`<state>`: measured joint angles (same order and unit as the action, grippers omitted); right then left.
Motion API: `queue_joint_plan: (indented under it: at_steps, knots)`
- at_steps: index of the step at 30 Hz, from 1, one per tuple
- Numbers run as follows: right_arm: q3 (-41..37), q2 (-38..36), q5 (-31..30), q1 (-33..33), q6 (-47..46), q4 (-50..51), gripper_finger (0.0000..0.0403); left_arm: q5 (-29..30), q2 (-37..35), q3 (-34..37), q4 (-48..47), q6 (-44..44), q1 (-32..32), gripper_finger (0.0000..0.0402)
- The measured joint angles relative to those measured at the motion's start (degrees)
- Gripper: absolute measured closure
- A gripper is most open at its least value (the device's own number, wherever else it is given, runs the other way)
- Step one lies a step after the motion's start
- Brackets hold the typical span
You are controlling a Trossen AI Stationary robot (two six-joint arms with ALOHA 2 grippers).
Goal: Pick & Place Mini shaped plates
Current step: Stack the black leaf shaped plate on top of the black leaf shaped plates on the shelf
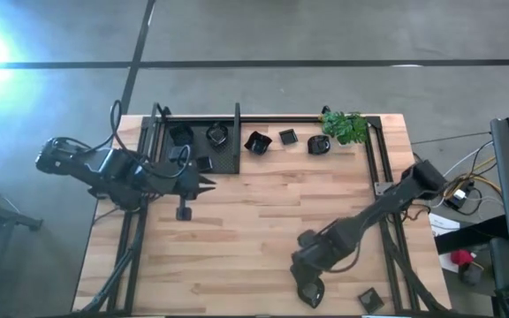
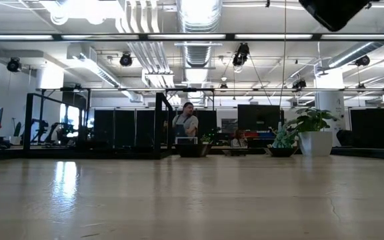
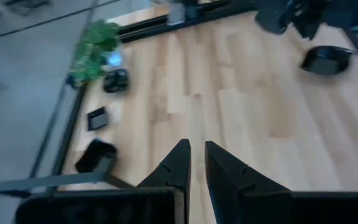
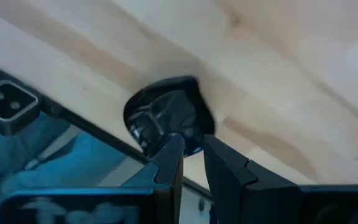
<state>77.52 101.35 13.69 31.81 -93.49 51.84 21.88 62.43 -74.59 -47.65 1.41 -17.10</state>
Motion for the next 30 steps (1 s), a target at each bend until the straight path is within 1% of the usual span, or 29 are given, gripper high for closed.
queue_joint_plan:
  at_steps: [3,9,14,17,19,23,28,30]
  knots:
    - [0.02,2.42,2.16,0.17,0.97,-1.75,0.0342,-2.44,-0.13,0.02,-0.69,0.36,0.0,0.036]
    - [0.02,4.94,3.22,0.32,1.8,-1.76,0.0342,-3.18,-0.22,0.04,-1.03,1.26,-0.02,0.036]
    - [-0.37,5.41,3.05,0.46,3.69,-1.48,0.0342,-6.87,-0.22,0.04,-1.38,1.54,-0.11,0.036]
    - [-1.09,5.41,0.81,0.45,3.69,-0.96,0.0342,-7.0,-0.22,0.1,-1.32,2.36,-0.22,0.036]
    - [-1.35,5.41,0.42,0.44,3.58,-1.02,0.0342,-6.99,-0.22,0.43,-1.28,3.28,-0.25,0.036]
    - [-1.81,5.41,0.36,0.44,3.69,-1.13,0.0342,-7.01,-0.22,1.61,-1.22,3.5,-0.28,0.036]
    - [-1.97,5.39,0.33,0.81,4.94,-1.47,0.0342,-7.03,-0.22,4.98,-1.21,4.02,-0.28,0.036]
    - [-2.31,5.4,0.31,0.86,5.17,-1.55,0.0342,-7.06,-0.22,6.26,0.35,4.37,-0.32,0.036]
